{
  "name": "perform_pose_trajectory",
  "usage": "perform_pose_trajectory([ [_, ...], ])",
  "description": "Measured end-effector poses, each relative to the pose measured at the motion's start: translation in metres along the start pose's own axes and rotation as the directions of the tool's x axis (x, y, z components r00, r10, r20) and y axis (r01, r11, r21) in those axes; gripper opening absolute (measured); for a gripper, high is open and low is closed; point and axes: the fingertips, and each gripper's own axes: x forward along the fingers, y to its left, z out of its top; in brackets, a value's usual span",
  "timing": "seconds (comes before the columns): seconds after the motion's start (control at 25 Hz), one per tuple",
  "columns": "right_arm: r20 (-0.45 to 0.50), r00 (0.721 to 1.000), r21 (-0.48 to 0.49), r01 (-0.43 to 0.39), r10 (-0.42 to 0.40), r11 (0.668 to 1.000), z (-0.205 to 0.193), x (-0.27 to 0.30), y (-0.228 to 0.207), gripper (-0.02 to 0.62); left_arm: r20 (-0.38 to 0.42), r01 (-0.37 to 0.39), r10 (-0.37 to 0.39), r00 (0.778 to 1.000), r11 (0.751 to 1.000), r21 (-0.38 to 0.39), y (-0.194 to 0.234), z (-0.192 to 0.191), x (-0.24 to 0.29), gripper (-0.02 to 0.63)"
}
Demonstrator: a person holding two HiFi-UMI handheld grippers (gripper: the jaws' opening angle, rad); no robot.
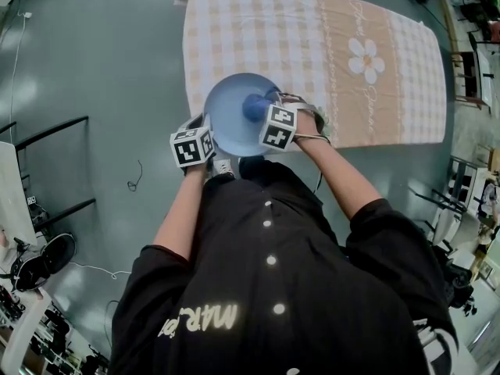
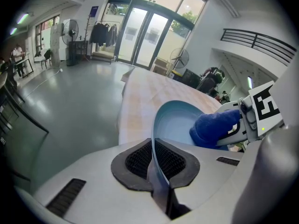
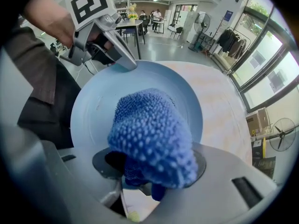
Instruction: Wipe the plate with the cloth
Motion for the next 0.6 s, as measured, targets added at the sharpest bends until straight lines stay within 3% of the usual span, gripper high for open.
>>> perform_pose_trajectory([
  [0.4,0.213,0.977,0.136,-0.057,0.027,0.989,0.057,-0.007,0.018,0.202,0.001,0.008,-0.008,1.0,0.999,-0.05,0.001,-0.001,0.001,0.032],
  [0.6,0.249,0.967,0.132,-0.087,0.052,0.987,0.078,-0.004,0.03,0.201,0.005,0.014,-0.014,1.0,0.997,-0.074,0.0,0.0,0.0,0.031],
])
